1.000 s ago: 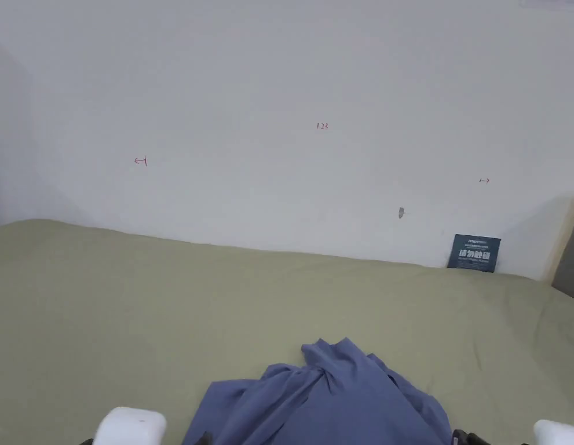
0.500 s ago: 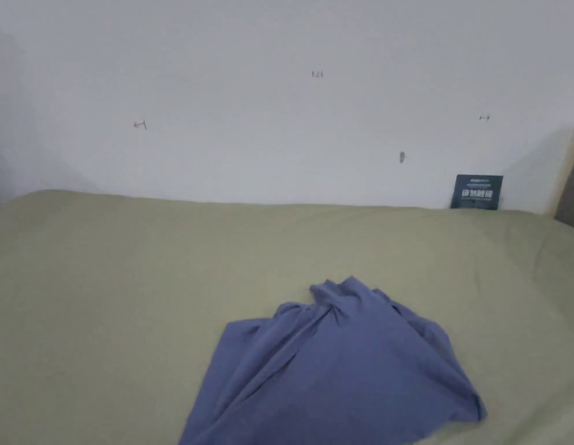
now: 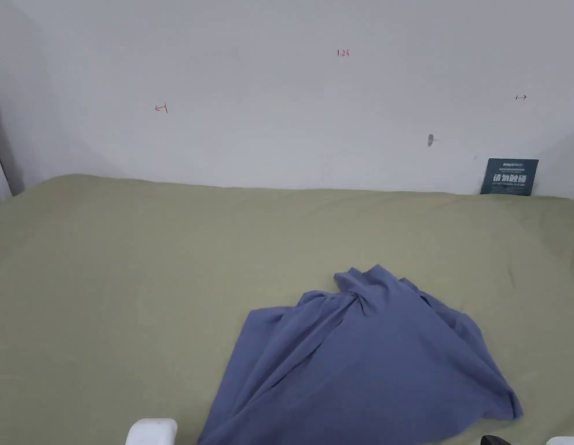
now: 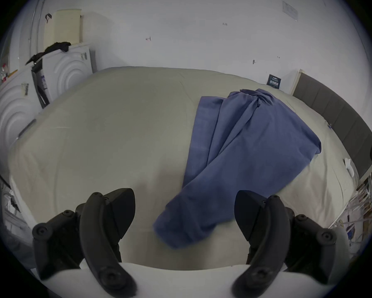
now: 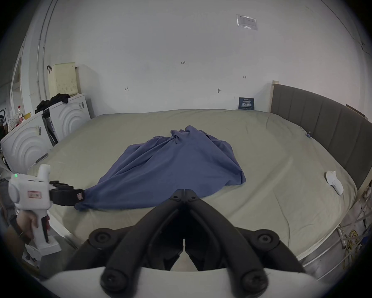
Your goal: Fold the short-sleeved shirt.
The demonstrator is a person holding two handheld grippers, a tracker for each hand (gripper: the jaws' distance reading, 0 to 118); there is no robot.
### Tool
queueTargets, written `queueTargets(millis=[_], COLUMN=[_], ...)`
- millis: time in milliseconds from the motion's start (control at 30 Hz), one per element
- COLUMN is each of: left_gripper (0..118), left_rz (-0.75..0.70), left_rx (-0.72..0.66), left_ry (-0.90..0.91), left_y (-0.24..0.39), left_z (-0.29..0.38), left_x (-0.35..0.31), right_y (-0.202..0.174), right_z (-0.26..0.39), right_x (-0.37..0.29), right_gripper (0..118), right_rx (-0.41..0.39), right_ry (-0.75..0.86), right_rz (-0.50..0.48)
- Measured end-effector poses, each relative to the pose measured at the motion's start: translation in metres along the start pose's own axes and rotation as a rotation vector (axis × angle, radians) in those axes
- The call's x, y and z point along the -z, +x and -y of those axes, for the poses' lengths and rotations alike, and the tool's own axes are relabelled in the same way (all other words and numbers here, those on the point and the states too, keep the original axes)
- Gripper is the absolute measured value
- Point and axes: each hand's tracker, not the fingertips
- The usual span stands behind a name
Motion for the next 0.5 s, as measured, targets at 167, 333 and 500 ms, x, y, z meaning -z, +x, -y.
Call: queueTargets(millis=[167, 333, 500], left_gripper=[15, 9, 9], left_rz=[0.063, 0.054, 0.073], left_rx=[-0.106, -0.066, -0.051], left_ry=[-0.162, -0.094, -0.052], left_y=[0.001, 0.007, 0.014], left_z=[0.003, 0.004, -0.002], left_x=[0.029, 0.017, 0.002], right_y=[0.003, 0.005, 0.015], right_z=[-0.005, -0.014, -0.047], right_x=[0.015, 0.035, 0.098], right_gripper=[1, 1, 1], right_rx=[0.005, -0.017, -0.108], right_ry=[-0.03, -0.037, -0.021], right_rz=[0.009, 0.013, -0.016])
